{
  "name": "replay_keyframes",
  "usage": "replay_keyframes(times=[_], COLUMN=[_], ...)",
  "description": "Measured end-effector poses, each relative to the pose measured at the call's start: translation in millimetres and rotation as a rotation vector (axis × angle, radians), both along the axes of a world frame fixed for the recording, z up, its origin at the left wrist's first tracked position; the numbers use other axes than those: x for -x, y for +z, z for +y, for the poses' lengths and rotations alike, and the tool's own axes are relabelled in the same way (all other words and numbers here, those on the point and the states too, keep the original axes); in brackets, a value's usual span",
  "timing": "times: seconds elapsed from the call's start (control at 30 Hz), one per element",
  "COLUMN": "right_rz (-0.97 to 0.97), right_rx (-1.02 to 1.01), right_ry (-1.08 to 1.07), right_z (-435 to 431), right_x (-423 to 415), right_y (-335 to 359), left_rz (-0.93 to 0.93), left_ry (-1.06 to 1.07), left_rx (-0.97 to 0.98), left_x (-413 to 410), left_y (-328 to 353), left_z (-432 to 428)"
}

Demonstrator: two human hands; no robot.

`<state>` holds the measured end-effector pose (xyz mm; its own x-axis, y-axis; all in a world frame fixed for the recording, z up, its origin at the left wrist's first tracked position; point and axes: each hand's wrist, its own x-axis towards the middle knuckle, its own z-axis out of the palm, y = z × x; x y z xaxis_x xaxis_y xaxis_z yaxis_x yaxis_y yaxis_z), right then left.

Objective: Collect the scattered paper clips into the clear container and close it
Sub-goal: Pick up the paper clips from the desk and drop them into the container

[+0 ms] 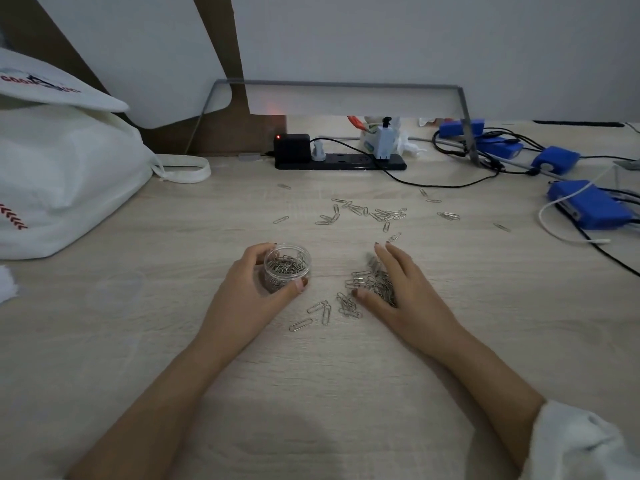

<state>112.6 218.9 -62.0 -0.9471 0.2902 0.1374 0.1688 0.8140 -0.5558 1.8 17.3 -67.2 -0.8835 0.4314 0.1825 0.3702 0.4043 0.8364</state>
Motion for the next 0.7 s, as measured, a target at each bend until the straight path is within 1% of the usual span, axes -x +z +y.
replay_keyframes(times=[0.03, 0.07, 0.13, 0.17, 0.2, 0.3, 0.33, 0.43, 0.53, 0.7], right_rz=[0.034, 0.068, 0.109, 0.110, 0.084, -0.059, -0.074, -0.019, 0.001, 0.041], right_rx=[0.005, -0.034, -0.188, -0.240, -0.251, -0.191, -0.171, -0.131, -0.163, -0.144], right_ry=[-0.023, -0.055, -0.140, -0.176, -0.200, -0.204, -0.200, -0.184, -0.159, -0.155], right_z=[0.0, -0.2, -0.8, -1.9, -4.2, -13.5, -16.1, -19.2, -16.1, -10.7], right_x=[0.9, -1.0, -11.1, -17.7, -24.3, -34.0, -32.9, -23.8, -19.0, -19.3], right_y=[0.7, 2.8, 7.2, 9.6, 11.6, 12.1, 11.2, 11.0, 11.5, 11.5], left_rz=[-0.002, -0.006, -0.011, -0.014, -0.015, -0.006, -0.003, -0.006, -0.007, -0.002], left_ry=[0.000, 0.001, -0.001, -0.004, -0.009, -0.015, -0.015, -0.015, -0.017, -0.046], left_rx=[-0.004, -0.008, -0.014, -0.015, -0.014, -0.005, -0.003, -0.003, 0.002, 0.010], left_x=[0.4, 0.7, 1.4, 1.8, 2.0, 3.0, 3.1, 2.6, 1.9, 0.2], left_y=[-0.4, -0.9, -1.1, -1.0, -1.0, -1.6, -1.9, -1.0, -0.3, 1.4], left_z=[-0.3, -0.1, 0.2, 0.5, 0.6, 0.9, 0.9, 0.9, 0.7, 1.2])
